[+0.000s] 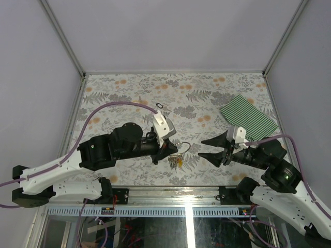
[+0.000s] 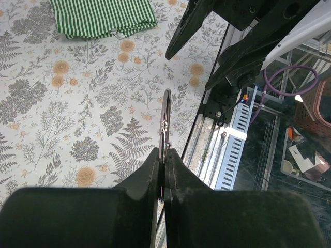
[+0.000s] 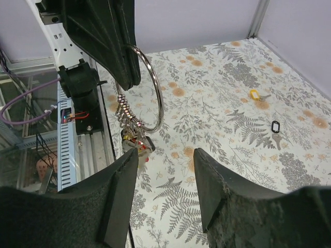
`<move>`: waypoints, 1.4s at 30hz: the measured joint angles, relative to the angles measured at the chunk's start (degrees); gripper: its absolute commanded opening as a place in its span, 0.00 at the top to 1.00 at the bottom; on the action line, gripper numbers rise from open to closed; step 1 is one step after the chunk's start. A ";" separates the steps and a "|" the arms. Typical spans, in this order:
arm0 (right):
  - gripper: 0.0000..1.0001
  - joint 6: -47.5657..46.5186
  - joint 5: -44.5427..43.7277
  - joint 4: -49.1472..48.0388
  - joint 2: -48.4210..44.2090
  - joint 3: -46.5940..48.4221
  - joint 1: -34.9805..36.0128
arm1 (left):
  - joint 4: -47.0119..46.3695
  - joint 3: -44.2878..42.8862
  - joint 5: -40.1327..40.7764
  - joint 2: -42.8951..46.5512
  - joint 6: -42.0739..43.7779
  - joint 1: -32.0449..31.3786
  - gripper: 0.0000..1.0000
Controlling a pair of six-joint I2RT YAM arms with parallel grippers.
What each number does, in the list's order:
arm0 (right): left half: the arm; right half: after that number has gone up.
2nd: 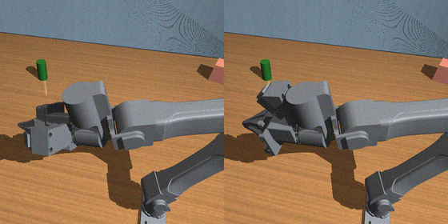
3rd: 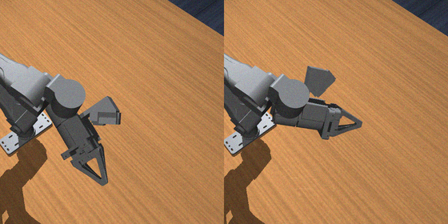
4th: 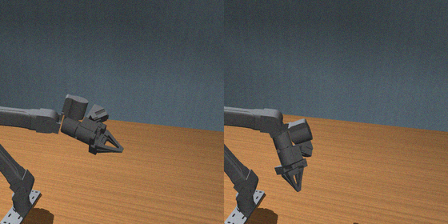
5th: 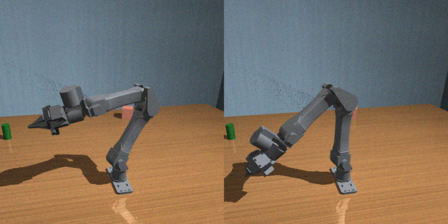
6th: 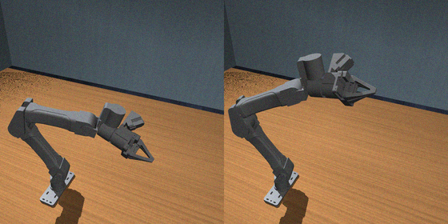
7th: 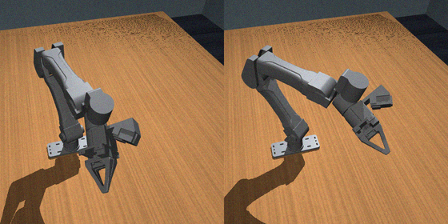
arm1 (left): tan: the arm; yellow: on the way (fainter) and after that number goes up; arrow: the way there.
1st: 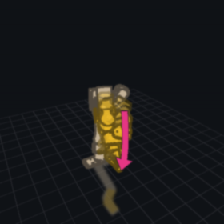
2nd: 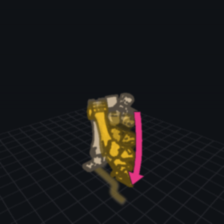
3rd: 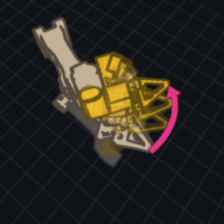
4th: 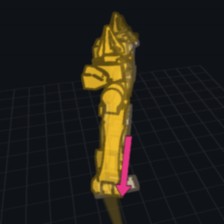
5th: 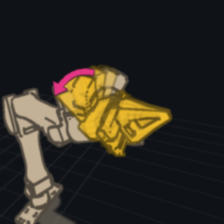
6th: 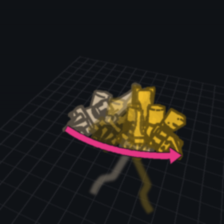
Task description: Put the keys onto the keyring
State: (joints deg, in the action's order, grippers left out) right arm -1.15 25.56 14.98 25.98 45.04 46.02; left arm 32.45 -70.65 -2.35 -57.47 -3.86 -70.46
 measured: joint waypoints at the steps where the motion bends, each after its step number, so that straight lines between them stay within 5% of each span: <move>1: 0.45 -0.15 -0.09 0.00 0.04 0.02 0.00 | 0.02 -0.11 -0.02 -0.17 0.07 0.00 1.00; 12: 0.45 -0.98 4.55 -3.06 8.46 1.57 0.00 | 1.03 -0.74 -1.44 -1.62 0.52 0.00 1.00; 19: 0.59 -1.55 8.72 -6.99 13.57 2.99 0.00 | 1.05 -0.90 -3.04 -3.26 1.01 0.00 1.00; 22: 0.57 -1.79 10.16 -7.87 15.04 3.39 0.00 | 1.05 -0.90 -3.23 -3.58 1.18 0.00 1.00; 42: 0.58 -3.45 9.40 -7.85 13.88 4.61 0.00 | 0.55 -0.92 -2.64 -3.54 1.25 0.00 1.00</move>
State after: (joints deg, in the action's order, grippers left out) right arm -4.60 34.96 7.14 39.86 49.65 46.02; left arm 32.99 -71.57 -4.99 -61.01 -2.61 -70.46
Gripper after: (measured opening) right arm 0.447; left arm 0.036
